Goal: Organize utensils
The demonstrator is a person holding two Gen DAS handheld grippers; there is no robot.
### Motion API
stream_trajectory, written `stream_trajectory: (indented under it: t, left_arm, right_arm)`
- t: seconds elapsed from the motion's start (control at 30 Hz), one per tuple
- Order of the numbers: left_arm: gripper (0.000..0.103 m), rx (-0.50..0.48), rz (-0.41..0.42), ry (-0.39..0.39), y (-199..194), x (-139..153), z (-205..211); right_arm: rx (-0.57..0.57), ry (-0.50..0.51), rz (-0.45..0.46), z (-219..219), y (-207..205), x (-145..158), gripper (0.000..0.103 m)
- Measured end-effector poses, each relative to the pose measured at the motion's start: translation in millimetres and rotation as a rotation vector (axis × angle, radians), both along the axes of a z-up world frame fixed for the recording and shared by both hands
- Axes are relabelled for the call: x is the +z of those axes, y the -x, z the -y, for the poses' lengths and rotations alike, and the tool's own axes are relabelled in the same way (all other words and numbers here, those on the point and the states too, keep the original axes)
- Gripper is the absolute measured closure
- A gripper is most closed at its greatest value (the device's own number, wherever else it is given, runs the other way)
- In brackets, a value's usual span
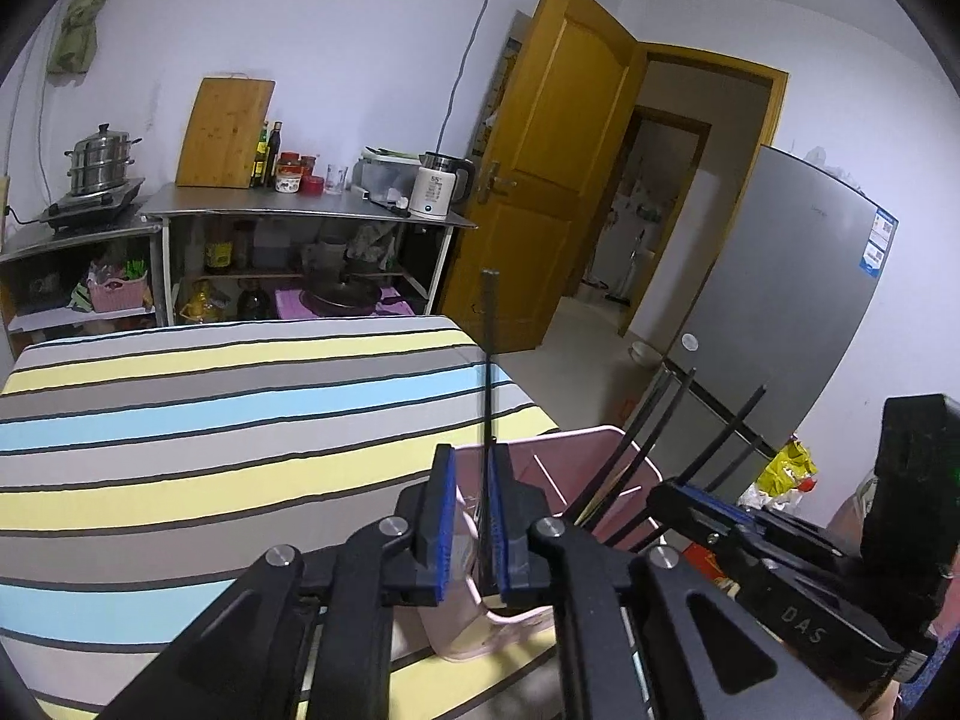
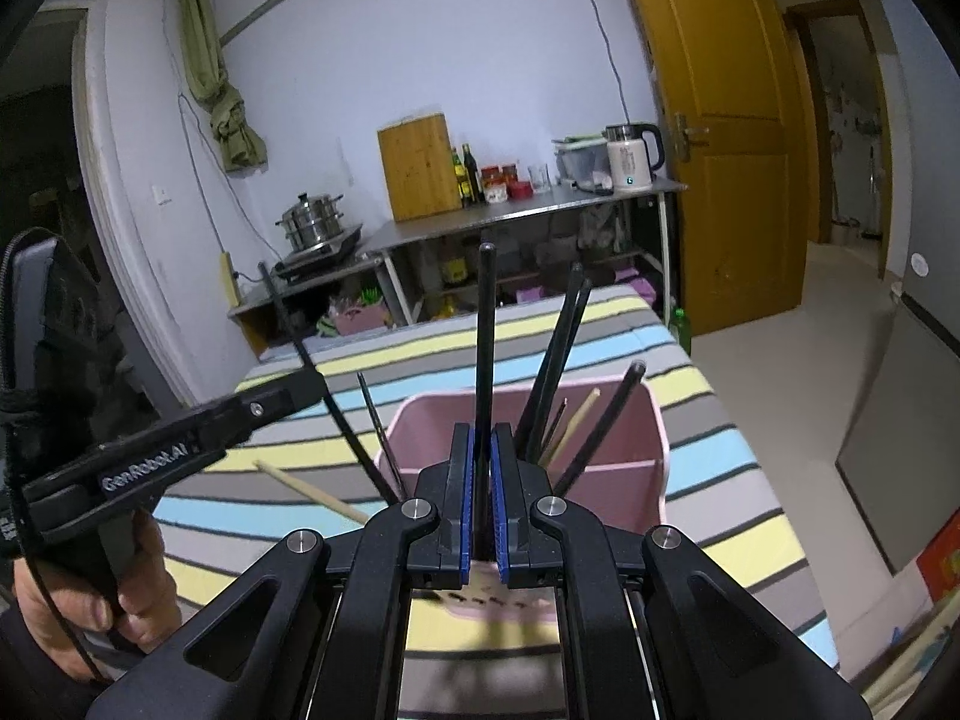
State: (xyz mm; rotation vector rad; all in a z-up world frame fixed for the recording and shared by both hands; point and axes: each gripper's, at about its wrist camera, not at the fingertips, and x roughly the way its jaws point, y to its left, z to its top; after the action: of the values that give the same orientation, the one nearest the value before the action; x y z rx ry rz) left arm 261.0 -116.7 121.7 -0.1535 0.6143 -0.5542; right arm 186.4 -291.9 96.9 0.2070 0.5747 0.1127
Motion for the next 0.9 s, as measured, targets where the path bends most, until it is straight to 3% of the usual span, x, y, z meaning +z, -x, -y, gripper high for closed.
stream_trajectory:
  t: [0.1, 0.3, 0.57, 0.9]
  left_arm:
    - [0.080, 0.006, 0.005, 0.006, 5.1, 2.1, -4.6]
    - [0.076, 0.015, 0.031, 0.021, 19.9, 11.2, -16.5]
    - [0.075, 0.018, 0.060, 0.025, 54.7, 11.9, -30.5]
    - [0.069, 0.015, 0.079, -0.017, 104.8, -8.1, -33.9]
  right_arm:
    - [-0.008, 0.010, -0.012, -0.9, 1.2, -2.6, 0.097]
    - [-0.027, 0.018, 0.016, 1.7, 17.6, 4.9, 0.080]
    - [-0.048, 0.014, 0.036, 2.7, 47.0, 10.2, 0.079]
    - [-0.048, 0.048, 0.043, -8.1, 82.2, 4.1, 0.079]
